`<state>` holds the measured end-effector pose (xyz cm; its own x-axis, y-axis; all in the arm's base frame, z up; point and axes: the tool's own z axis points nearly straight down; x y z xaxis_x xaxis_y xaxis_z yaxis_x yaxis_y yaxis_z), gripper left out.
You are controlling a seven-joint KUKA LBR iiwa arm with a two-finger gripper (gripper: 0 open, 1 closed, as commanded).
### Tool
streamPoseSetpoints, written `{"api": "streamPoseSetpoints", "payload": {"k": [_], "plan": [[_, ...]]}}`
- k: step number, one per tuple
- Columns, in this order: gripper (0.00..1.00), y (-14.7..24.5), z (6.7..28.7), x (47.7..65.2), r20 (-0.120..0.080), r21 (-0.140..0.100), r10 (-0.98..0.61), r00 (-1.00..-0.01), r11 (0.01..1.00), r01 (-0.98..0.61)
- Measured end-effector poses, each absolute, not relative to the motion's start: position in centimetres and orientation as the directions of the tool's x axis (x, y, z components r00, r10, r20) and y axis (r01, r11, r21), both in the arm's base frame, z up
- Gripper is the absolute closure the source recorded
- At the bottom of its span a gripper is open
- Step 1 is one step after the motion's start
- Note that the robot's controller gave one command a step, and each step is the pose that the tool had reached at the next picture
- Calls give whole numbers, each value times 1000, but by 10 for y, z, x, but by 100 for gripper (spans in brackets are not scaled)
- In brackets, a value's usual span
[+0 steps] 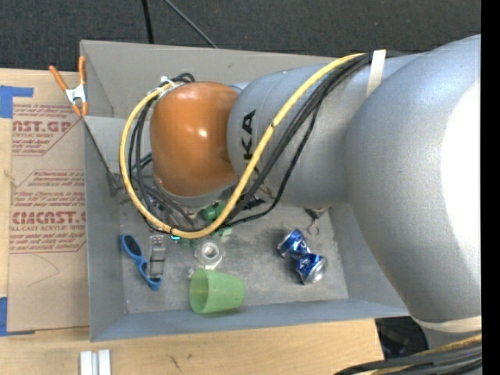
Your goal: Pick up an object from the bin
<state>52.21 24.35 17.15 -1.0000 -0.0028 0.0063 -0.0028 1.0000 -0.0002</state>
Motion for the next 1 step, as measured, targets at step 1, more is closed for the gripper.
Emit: {"api": "streamPoseSetpoints", "payload": {"k": [1], "plan": [[0,241,65,520,6,-3,150,-989,989,150]]}}
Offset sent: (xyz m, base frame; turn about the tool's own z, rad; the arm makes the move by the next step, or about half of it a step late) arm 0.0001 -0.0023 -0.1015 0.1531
